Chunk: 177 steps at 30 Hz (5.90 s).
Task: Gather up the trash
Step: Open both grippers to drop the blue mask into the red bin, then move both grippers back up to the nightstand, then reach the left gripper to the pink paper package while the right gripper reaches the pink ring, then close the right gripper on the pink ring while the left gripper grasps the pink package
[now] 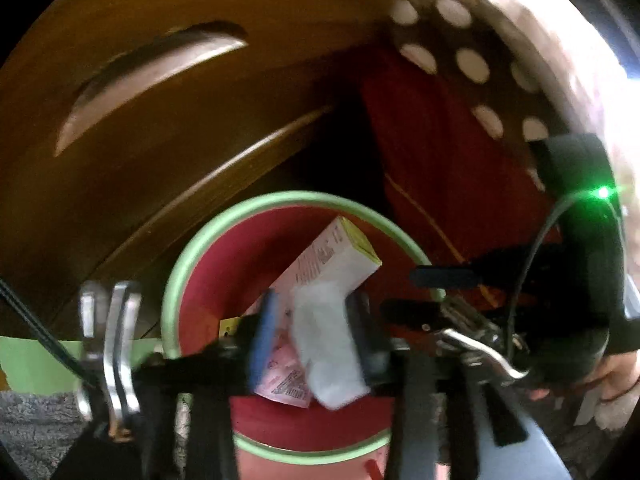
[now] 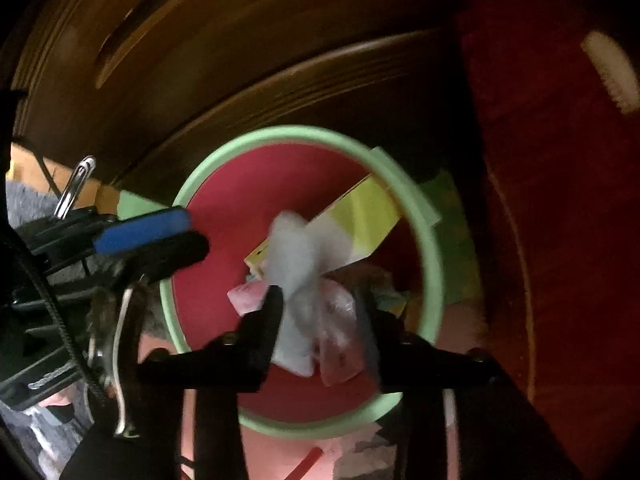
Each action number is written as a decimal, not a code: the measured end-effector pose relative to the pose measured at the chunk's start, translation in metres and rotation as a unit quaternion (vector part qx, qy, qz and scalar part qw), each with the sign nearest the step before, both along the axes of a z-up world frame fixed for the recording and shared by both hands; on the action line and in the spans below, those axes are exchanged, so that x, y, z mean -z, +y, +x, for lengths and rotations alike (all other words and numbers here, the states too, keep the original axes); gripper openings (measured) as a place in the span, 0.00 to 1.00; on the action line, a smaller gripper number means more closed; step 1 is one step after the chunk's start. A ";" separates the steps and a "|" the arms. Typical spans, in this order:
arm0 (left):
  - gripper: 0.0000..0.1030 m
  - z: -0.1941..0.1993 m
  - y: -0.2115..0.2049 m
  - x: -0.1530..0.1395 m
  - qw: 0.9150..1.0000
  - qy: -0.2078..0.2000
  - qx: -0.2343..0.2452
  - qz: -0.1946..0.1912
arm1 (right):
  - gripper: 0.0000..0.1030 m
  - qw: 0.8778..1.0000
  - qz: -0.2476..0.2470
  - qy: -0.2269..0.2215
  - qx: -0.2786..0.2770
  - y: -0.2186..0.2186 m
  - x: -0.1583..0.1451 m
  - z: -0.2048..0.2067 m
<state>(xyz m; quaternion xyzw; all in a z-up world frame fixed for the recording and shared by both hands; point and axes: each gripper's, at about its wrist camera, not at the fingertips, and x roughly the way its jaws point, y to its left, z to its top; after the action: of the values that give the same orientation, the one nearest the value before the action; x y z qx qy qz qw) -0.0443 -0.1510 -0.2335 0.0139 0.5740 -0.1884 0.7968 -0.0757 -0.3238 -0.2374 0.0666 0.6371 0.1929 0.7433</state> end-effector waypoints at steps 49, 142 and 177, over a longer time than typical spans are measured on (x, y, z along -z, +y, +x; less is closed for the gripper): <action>0.49 -0.019 0.004 -0.089 0.992 -0.048 0.038 -0.107 | 0.56 0.987 0.051 -0.155 0.001 -0.022 -0.139 -0.013; 0.76 0.185 0.209 -0.216 0.955 -0.214 -0.204 0.028 | 0.65 0.925 -0.039 -0.374 0.052 0.060 -0.256 0.166; 0.00 0.160 0.243 -0.234 0.945 -0.251 -0.198 -0.065 | 0.42 0.923 -0.082 -0.373 -0.044 0.097 -0.244 0.198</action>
<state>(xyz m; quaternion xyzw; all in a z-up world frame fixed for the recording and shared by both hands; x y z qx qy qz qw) 0.1159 0.0916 0.0006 -0.1051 0.3331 -0.0536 0.9355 0.1227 -0.2270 0.0070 -0.0991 0.3297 0.1831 0.9208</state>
